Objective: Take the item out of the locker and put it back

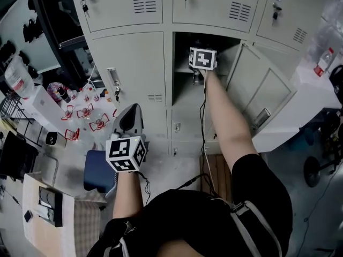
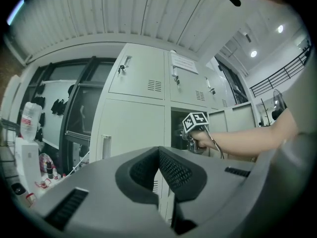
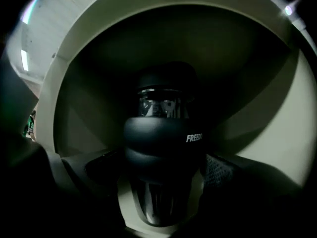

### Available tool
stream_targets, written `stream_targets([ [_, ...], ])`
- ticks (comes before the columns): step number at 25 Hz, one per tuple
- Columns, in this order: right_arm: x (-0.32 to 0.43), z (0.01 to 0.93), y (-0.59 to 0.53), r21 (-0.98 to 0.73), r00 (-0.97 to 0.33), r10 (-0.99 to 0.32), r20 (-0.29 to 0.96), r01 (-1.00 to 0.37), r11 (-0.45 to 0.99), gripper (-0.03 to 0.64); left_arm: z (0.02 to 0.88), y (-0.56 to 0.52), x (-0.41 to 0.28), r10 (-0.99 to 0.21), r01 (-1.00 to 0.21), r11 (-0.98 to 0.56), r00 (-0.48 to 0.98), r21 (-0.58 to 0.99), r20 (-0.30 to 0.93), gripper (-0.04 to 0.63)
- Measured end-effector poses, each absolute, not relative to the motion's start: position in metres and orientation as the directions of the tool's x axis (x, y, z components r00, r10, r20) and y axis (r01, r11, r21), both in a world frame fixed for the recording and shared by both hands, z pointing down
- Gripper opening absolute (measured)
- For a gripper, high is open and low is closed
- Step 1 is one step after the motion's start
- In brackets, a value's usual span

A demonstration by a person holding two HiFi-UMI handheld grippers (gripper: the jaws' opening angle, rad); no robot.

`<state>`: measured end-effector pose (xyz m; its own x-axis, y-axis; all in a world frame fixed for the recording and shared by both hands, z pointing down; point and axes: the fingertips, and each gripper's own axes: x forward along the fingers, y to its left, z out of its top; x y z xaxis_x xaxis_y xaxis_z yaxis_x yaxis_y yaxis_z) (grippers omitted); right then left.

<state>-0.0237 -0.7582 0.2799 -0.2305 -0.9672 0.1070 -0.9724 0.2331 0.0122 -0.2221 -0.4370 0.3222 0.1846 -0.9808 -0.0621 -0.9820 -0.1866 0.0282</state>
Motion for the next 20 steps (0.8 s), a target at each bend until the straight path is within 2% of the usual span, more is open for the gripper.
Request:
stream_targets([
  [4, -0.024, 0.283, -0.771, 0.037, -0.218, -0.967, 0.131, -0.974, 0.224, 0.488, 0.323, -0.437, -0.231, -0.983, -0.984, -0.178, 0.176, 0.027, -0.053, 0.012],
  [6, -0.025, 0.281, -0.773, 0.052, -0.221, -0.968, 0.12, -0.972, 0.228, 0.466, 0.323, -0.437, -0.234, -0.983, -0.984, -0.176, 0.175, 0.025, -0.049, 0.012],
  [14, -0.028, 0.28, -0.765, 0.048, -0.288, -0.954, 0.088, -0.955, 0.293, 0.454, 0.331, -0.434, -0.237, -0.984, -0.984, -0.178, 0.177, 0.027, -0.026, 0.012],
  [17, -0.028, 0.279, -0.754, -0.006, -0.323, -0.943, 0.076, -0.946, 0.324, 0.454, 0.331, -0.434, -0.232, -0.981, -0.981, -0.191, 0.19, 0.024, -0.025, 0.012],
  [20, -0.029, 0.277, -0.743, -0.139, -0.388, -0.919, 0.071, -0.916, 0.377, 0.454, 0.333, -0.433, -0.225, -0.979, -0.979, -0.204, 0.203, 0.022, -0.02, 0.012],
])
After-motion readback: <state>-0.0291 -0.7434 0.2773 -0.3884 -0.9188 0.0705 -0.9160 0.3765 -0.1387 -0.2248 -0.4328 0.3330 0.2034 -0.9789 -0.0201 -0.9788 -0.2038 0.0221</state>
